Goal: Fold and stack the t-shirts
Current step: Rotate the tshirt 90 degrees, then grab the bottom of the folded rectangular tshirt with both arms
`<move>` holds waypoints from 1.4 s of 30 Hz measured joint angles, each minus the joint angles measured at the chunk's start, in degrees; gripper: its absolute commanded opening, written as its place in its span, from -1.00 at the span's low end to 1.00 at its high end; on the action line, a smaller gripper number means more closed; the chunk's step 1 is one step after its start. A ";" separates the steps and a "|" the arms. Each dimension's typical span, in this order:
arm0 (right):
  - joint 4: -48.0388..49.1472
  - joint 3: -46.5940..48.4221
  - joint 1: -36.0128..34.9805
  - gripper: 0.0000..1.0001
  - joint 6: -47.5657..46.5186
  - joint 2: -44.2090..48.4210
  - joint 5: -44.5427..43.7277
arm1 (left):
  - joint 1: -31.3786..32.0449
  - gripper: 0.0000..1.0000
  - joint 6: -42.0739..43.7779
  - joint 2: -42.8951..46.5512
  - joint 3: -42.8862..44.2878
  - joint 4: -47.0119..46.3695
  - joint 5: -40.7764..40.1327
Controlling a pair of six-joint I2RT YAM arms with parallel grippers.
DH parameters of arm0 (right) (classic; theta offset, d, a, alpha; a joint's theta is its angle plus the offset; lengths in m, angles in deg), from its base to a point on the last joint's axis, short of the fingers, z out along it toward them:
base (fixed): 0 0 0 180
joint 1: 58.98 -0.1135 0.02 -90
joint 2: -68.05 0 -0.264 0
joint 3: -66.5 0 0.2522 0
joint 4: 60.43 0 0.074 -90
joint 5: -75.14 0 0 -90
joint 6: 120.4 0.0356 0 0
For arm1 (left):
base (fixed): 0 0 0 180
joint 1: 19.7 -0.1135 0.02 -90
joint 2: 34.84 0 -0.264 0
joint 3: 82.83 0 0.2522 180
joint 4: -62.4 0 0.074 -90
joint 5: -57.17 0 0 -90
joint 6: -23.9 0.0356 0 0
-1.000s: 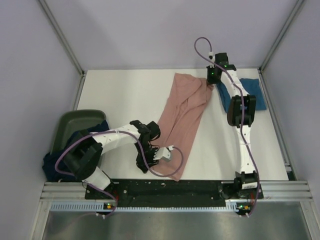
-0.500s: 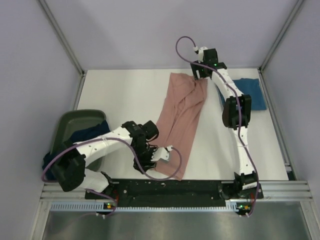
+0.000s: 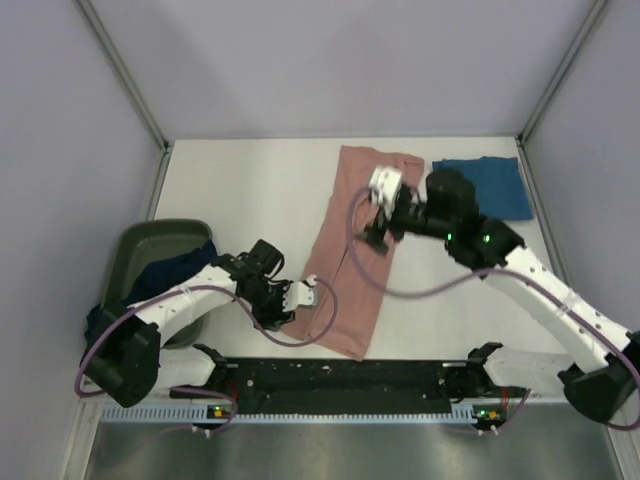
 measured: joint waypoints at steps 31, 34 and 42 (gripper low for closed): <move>-0.55 -41.92 -43.28 -0.09 -9.11 3.02 -6.80 | 25.66 0.19 1.42 12.74 -12.09 -9.44 -9.27; 0.17 -42.23 -44.61 -0.64 -9.86 -1.22 -7.78 | 25.92 0.18 2.49 11.08 -13.79 -12.33 -10.47; -2.69 -41.88 -46.42 -1.00 -11.43 -0.74 -8.46 | 26.16 -0.60 2.95 7.43 -14.10 -21.86 -13.20</move>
